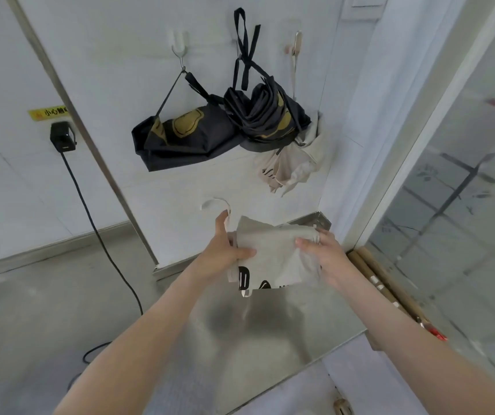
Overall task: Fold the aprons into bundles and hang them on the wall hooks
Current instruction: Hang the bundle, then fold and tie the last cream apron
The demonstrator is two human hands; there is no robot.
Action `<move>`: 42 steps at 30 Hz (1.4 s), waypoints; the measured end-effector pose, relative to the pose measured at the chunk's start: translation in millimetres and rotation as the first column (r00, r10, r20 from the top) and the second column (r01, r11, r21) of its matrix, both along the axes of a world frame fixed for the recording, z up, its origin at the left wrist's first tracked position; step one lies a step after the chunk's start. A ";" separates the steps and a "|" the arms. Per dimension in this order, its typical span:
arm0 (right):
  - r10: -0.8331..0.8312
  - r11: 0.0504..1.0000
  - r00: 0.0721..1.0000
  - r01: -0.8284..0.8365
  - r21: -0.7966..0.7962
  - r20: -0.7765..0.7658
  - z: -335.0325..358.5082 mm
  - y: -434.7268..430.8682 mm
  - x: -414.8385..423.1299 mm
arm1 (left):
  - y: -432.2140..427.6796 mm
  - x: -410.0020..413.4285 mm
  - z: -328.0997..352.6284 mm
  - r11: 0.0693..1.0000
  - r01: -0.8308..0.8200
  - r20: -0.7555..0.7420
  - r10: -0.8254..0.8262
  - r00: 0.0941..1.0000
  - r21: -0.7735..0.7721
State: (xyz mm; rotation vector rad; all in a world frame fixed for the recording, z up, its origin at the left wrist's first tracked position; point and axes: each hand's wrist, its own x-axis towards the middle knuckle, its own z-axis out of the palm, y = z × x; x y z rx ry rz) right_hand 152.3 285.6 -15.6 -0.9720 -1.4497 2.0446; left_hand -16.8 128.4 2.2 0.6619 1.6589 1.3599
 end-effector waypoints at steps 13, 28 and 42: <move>0.176 0.961 0.984 -0.167 0.221 -0.021 38.8 -1.8 -5.9 | -2.2 -7.8 19.8 0.984 -0.081 -0.273 0.034 0.961 -0.161; 0.076 0.849 0.970 -0.184 0.495 0.229 53.8 -4.2 -26.1 | 4.3 11.3 24.9 0.990 -0.013 0.008 0.014 1.000 -0.140; 0.105 0.989 0.993 -0.099 -0.107 0.052 35.4 -46.3 -24.7 | 17.4 23.5 5.0 0.874 -0.444 0.108 0.469 0.877 -0.197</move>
